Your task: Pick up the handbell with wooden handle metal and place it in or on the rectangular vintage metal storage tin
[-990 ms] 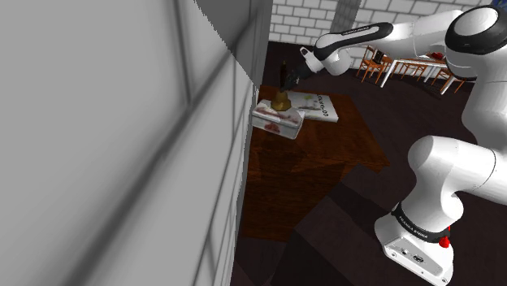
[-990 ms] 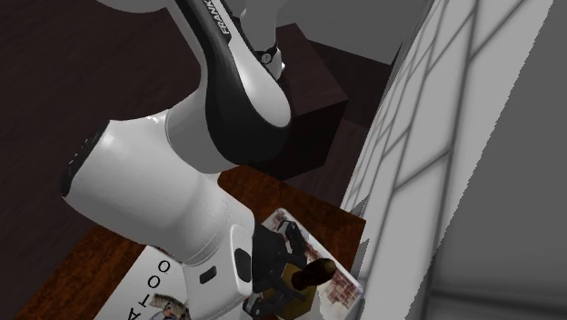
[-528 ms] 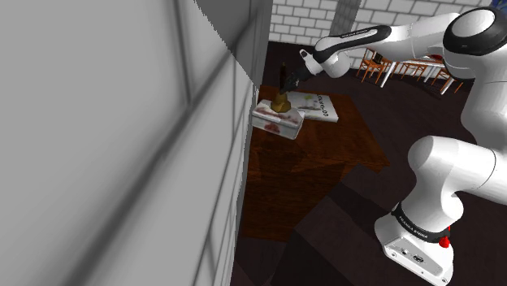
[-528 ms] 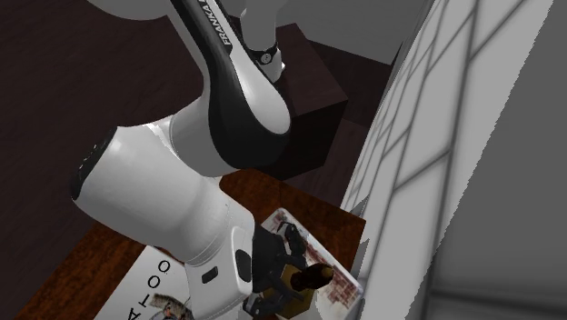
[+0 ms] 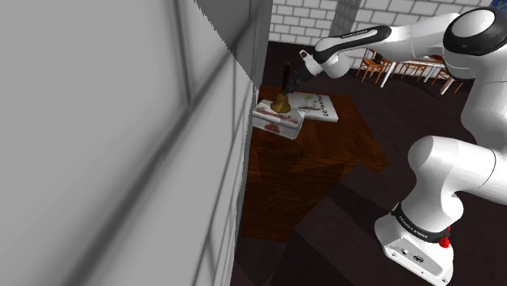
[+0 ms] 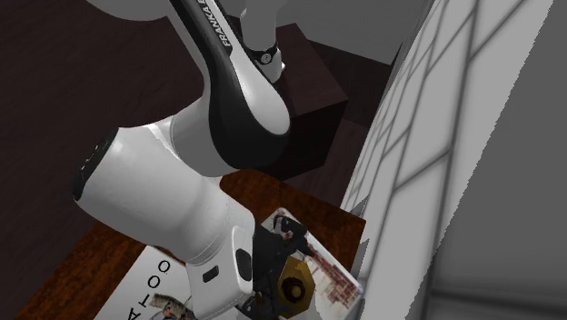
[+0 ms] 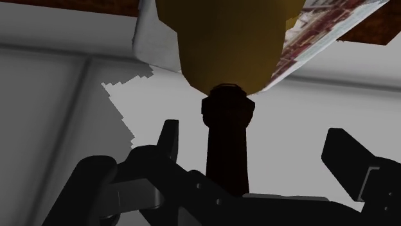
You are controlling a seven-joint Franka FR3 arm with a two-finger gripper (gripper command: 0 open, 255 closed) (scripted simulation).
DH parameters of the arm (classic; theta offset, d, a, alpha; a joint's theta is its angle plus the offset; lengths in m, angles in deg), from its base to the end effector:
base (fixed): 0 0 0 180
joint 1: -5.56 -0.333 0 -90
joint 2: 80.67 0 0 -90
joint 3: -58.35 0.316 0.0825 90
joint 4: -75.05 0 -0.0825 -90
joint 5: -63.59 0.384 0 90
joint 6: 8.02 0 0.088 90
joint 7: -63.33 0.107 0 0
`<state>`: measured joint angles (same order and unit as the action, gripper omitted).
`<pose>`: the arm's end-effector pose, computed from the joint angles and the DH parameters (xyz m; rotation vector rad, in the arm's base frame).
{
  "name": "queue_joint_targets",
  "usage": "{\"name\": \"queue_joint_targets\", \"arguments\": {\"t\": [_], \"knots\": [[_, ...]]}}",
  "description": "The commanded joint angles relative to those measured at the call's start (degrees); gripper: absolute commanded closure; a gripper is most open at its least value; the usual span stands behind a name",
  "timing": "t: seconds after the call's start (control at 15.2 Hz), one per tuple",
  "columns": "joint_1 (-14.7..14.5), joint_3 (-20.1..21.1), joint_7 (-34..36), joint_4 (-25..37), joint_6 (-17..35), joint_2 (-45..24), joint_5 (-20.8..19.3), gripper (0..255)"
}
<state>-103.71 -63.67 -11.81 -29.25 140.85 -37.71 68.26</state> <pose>0.6328 -0.2386 0.3204 -2.5450 -1.0375 -0.9880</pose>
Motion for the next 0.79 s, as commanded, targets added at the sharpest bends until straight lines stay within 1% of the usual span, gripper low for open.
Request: {"name": "queue_joint_targets", "arguments": {"t": [0.0,0.2,0.73], "knots": [[1.8,1.2,-0.3,-0.7,-1.0,-1.2,0.6,0],[7.2,4.6,-1.5,-2.1,-4.2,-4.3,2.3,0],[7.2,4.6,-1.5,-2.1,-4.2,-4.3,2.3,0]]}}
